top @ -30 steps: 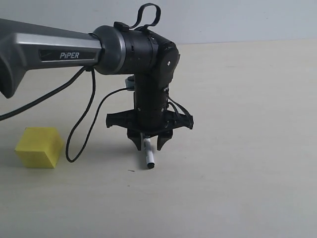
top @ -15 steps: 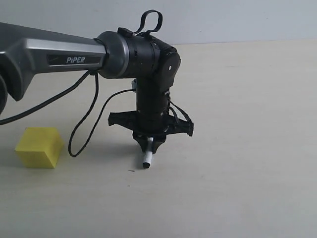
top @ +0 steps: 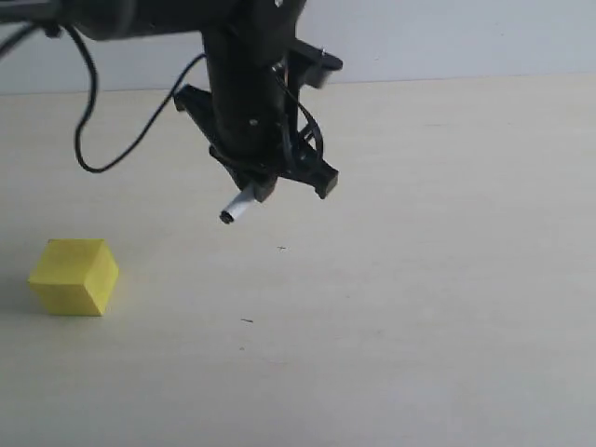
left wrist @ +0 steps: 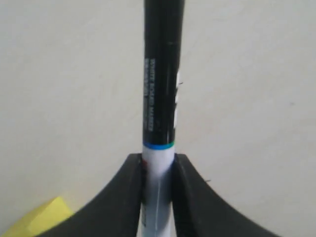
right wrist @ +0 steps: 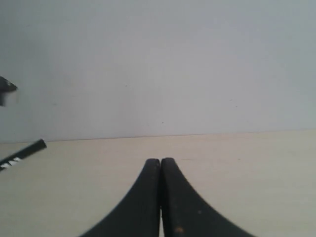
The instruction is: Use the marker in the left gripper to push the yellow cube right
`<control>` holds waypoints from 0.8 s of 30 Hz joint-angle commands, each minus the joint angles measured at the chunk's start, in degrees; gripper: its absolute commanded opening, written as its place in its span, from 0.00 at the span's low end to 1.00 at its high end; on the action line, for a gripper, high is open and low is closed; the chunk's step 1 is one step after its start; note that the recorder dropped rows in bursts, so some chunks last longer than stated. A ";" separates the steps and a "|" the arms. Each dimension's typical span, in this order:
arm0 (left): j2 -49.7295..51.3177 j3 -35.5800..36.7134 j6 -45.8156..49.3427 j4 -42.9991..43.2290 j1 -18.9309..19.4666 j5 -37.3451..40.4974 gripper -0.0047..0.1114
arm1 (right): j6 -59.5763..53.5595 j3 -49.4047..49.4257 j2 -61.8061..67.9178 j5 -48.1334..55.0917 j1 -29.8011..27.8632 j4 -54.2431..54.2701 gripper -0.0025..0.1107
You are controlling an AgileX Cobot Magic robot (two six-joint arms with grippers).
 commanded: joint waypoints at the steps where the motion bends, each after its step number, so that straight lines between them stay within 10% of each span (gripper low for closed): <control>1: -9.93 7.07 7.54 1.36 3.84 1.53 0.04 | -0.09 0.28 -0.30 -0.58 -0.05 0.09 0.02; 10: -32.83 29.72 41.32 -14.40 20.70 -6.16 0.04 | -0.09 0.28 -0.30 -0.58 -0.05 0.09 0.02; 16: -39.82 39.17 51.38 -1.47 31.26 -4.72 0.04 | -0.09 0.28 -0.30 -0.58 -0.05 0.09 0.02; 24: -41.63 45.57 63.14 -4.85 38.80 -12.48 0.04 | -0.09 0.28 -0.30 -0.58 -0.05 0.09 0.02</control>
